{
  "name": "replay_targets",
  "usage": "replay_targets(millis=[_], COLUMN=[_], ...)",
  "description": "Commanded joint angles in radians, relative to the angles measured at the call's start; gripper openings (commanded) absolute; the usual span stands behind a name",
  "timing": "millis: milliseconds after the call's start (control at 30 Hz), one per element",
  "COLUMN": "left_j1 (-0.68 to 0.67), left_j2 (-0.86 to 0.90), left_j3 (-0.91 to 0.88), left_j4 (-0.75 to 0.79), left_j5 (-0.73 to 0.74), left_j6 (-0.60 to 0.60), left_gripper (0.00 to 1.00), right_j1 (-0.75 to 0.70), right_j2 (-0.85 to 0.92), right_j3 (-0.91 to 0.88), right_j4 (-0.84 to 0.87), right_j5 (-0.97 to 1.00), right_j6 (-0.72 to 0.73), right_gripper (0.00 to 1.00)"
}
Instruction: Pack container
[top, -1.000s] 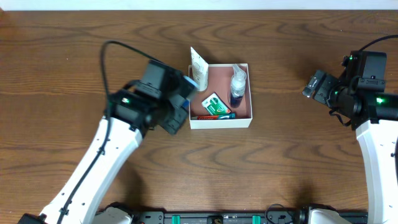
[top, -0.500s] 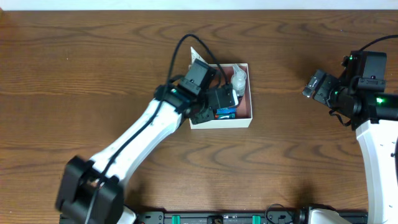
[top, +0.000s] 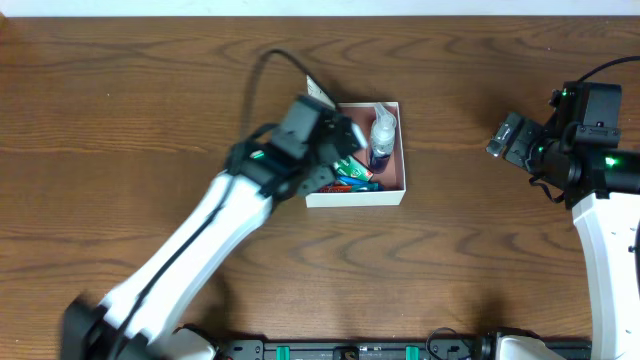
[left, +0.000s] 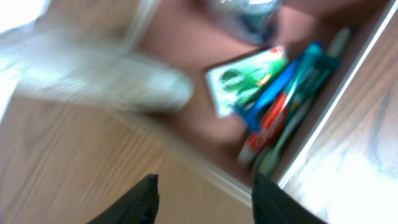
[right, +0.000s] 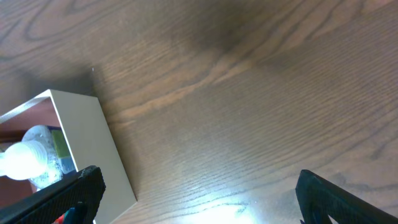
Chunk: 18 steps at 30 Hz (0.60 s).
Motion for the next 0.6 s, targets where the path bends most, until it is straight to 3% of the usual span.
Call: replay_targets(millis=[0,233,433,467,567], left_j1=[0.068,0.362,0.543,0.552,0.555], left_j2=[-0.113,-0.232,-0.212,-0.21,-0.206], left_j3=[0.006,0.006,0.005,0.005,0.005], left_j4=[-0.065,-0.251,-0.258,-0.259,-0.259], left_j5=[-0.095,-0.114,-0.103,-0.103,-0.103], left_j6=[-0.18,-0.499,-0.516,-0.517,-0.545], left_gripper=[0.5,0.62,0.88,0.98,0.98], right_j1=[-0.007,-0.006,-0.006,-0.007,-0.006], right_j2=[0.0,0.0,0.0,0.0,0.0], right_j3=[0.012,0.012,0.012,0.012,0.012], right_j4=[-0.002,-0.002,-0.002,-0.002,-0.002], right_j5=[0.0,0.0,0.0,0.0,0.0], right_j6=[-0.006,-0.006,-0.006,-0.006,-0.006], right_gripper=[0.99,0.99,0.99,0.99,0.99])
